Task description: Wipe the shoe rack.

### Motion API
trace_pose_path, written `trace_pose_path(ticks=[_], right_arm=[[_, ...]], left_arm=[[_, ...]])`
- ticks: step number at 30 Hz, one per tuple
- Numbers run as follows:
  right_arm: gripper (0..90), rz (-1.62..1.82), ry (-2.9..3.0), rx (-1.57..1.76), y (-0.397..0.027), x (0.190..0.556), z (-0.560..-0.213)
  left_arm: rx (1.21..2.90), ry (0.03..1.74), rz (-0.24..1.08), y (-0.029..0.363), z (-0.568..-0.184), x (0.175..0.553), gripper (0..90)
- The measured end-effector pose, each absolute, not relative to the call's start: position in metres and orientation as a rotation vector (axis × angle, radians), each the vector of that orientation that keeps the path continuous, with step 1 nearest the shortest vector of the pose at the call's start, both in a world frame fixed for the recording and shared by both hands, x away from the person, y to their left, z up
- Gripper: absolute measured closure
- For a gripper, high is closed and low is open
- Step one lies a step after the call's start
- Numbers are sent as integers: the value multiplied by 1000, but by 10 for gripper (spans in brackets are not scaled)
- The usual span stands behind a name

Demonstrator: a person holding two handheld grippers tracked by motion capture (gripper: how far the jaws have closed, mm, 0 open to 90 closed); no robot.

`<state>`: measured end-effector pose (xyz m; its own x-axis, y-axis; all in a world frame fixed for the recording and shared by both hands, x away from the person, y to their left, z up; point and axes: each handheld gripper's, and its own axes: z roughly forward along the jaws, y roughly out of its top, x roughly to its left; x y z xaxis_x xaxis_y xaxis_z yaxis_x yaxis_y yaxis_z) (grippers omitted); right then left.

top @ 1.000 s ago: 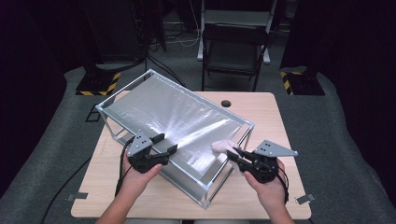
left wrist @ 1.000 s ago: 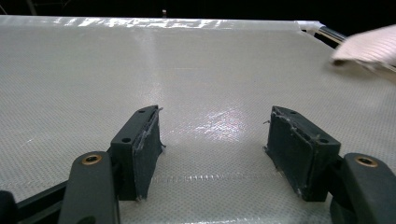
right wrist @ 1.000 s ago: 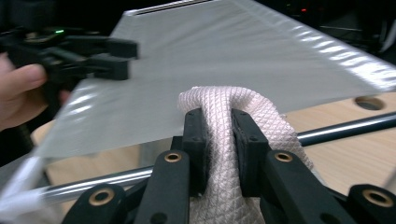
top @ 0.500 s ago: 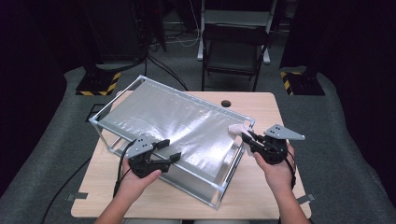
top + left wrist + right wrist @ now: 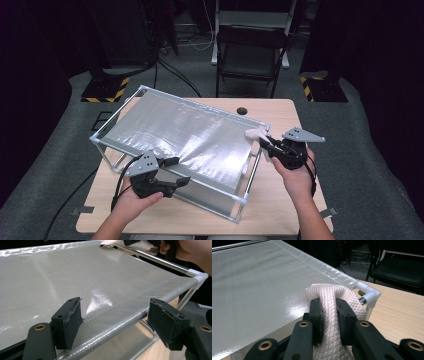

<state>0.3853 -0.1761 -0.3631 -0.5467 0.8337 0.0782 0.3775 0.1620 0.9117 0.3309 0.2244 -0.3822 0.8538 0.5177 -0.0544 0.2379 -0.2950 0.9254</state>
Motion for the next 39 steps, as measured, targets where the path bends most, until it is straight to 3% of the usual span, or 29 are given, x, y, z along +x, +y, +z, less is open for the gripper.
trace_pose_path(ticks=[13, 22, 26, 39], right_arm=[[739, 1413, 2067, 1072, -162, 352, -362], [727, 1429, 1992, 1189, -179, 395, -366], [719, 1422, 1977, 1216, -181, 405, -366], [732, 1442, 2081, 1083, -166, 343, -365]], left_arm=[[1863, 561, 329, 225, -388, 333, 273], [1863, 514, 299, 227, -390, 330, 275], [1869, 519, 322, 227, -390, 329, 318], [1849, 564, 382, 212, -391, 340, 317]])
